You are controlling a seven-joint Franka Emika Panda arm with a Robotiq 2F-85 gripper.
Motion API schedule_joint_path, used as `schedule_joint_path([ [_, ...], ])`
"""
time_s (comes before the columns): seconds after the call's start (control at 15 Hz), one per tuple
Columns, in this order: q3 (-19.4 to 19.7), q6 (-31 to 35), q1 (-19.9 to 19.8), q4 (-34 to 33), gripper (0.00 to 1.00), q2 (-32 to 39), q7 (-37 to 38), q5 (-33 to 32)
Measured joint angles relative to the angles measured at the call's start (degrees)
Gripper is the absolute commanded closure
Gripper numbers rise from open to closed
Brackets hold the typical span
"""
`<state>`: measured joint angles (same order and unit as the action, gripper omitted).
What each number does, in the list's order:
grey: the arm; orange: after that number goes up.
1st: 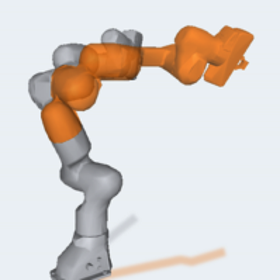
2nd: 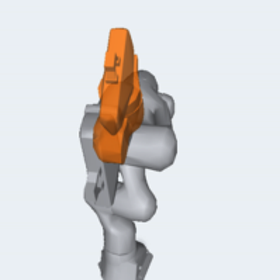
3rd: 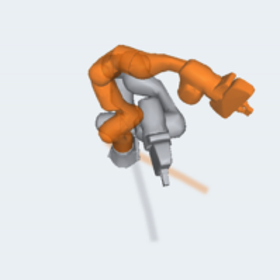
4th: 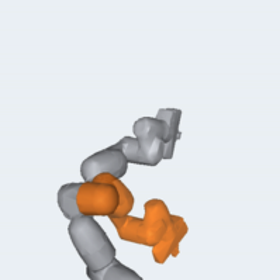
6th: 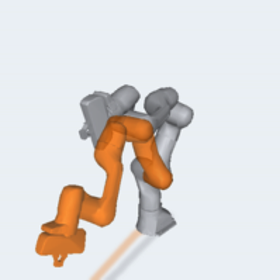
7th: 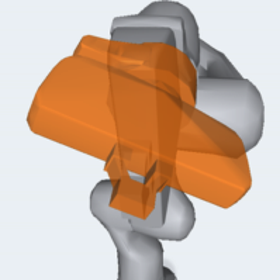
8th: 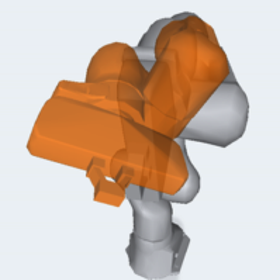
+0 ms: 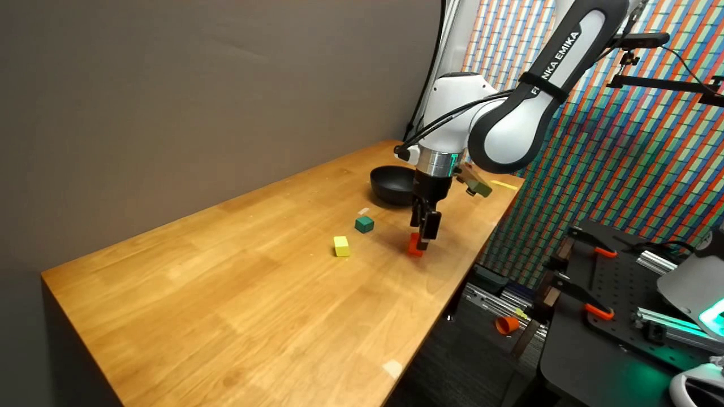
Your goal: Put the orange and green blocks in the bowl respectively
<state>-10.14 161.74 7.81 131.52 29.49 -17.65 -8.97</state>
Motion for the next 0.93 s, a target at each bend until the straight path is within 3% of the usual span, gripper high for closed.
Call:
schedule_joint_path([
  [0.33, -0.08, 0.0, -0.06, -1.53, 0.67, 1.32, -0.03, 0.0],
  [0.53, -0.08, -0.02, -0.08, -1.58, 0.85, 1.77, 0.0, 0.0],
  [0.73, 0.59, -0.1, -0.15, -1.99, 0.84, 1.45, 0.38, 0.0],
  [0.93, 4.16, -0.78, 0.25, -3.41, 0.84, -1.23, 1.51, -2.07],
])
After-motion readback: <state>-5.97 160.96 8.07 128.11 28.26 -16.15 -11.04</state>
